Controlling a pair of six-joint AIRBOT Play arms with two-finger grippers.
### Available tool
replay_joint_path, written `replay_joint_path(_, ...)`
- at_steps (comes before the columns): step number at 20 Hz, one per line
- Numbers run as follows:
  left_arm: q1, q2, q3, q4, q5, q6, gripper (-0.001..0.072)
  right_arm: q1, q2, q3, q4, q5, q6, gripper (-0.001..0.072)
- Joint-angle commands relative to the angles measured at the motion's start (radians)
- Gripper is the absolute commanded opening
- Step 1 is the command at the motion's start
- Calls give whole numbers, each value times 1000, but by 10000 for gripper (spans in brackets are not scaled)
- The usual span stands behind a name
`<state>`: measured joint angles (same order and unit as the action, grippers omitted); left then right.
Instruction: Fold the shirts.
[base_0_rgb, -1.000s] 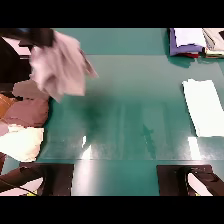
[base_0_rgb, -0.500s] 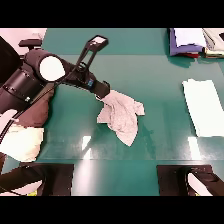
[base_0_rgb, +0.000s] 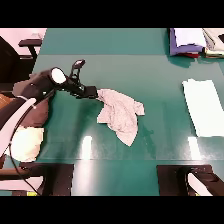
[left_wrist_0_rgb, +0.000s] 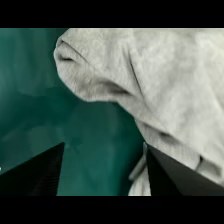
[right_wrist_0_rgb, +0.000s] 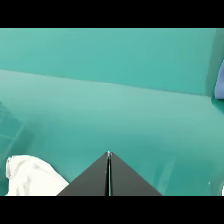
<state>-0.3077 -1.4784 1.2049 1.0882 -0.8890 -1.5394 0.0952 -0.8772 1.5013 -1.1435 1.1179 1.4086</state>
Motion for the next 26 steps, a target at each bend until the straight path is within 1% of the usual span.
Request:
replay_joint_path(1,16,-109,-19,-168,135,30,590,1,0,1,0,36,1,15)
replay_joint_path(4,16,-151,-19,-195,153,52,590,1,0,1,0,37,1,15)
replay_joint_path(7,16,-163,-19,-200,173,55,586,1,0,1,0,37,1,15)
replay_joint_path(8,16,-163,-19,-211,191,55,455,1,0,1,0,37,1,15)
replay_joint_path(9,16,-163,-19,-216,203,55,428,2,0,1,0,37,1,15)
replay_joint_path(11,16,-163,-19,-223,209,55,426,2,0,1,0,38,1,15)
replay_joint_path(12,16,-163,-19,-224,207,55,408,2,0,1,0,39,1,15)
replay_joint_path(13,17,-163,-18,-224,206,55,175,2,0,1,0,45,1,15)
replay_joint_path(14,18,-159,-18,-220,206,57,33,1,0,1,0,65,1,15)
replay_joint_path(15,18,-158,-3,-209,186,63,21,1,0,-1,-1,95,1,15)
replay_joint_path(17,18,-137,51,-116,132,81,20,1,1,-46,-1,154,9,15)
replay_joint_path(19,18,-84,104,13,95,81,20,1,1,-156,-8,229,61,15)
replay_joint_path(21,18,-17,136,122,72,82,20,4,0,-331,-6,256,70,16)
replay_joint_path(22,18,14,143,162,60,82,21,13,-1,-439,0,243,80,114)
replay_joint_path(23,18,40,143,188,48,82,20,24,-10,-539,22,227,92,391)
replay_joint_path(24,18,58,143,206,31,82,21,37,-32,-637,73,209,91,489)
replay_joint_path(26,18,75,143,215,-19,86,21,98,-104,-785,198,121,67,488)
